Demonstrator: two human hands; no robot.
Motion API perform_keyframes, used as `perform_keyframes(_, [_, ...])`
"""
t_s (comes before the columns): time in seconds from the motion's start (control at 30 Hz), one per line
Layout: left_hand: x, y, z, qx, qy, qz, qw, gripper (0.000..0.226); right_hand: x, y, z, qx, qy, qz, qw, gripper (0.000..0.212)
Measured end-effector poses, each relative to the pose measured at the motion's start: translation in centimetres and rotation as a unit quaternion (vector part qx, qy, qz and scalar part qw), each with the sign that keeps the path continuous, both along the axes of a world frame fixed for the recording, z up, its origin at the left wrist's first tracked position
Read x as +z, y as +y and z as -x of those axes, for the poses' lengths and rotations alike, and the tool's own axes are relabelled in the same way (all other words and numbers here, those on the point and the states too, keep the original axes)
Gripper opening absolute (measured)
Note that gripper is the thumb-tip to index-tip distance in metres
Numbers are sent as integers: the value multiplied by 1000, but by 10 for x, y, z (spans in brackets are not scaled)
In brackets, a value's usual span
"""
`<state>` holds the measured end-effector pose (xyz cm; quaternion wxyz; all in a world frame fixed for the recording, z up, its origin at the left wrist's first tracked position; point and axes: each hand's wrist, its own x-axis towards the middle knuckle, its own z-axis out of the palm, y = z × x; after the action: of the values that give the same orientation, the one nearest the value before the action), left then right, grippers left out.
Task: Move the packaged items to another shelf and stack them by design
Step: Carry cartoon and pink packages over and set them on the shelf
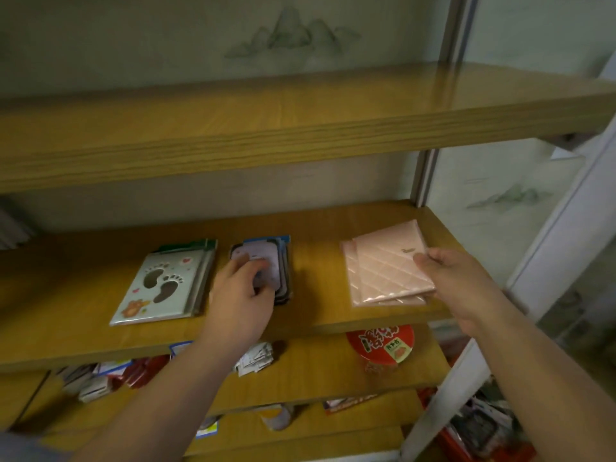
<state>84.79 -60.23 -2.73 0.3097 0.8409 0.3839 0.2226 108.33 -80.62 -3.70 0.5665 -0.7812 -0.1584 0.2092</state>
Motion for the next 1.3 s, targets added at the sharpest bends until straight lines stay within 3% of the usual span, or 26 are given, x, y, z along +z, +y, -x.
perform_keyframes(0.17, [-1,-11,-3,5,-5,-25,1000,33,8,2,-7,3,-156,132,979,30])
perform_keyframes(0.33, [2,-21,-6,8,5,-47,999,31,17,-9,1,43,-226,242,942,28])
perform_keyframes(0.47, [7,-30,-8,2,15,-90,996,32,24,-19,13,59,-289,264,918,31])
perform_keyframes(0.63, [13,-33,-3,-16,37,-135,990,47,36,-10,39,90,-352,185,913,45])
perform_keyframes(0.83, [33,-33,19,-19,42,-187,981,54,57,20,69,146,-455,103,873,48])
perform_keyframes(1.0, [50,-26,59,6,82,-229,970,60,62,56,97,180,-455,65,870,50])
perform_keyframes(1.3, [61,2,158,87,90,-223,967,63,62,109,174,243,-435,18,867,47])
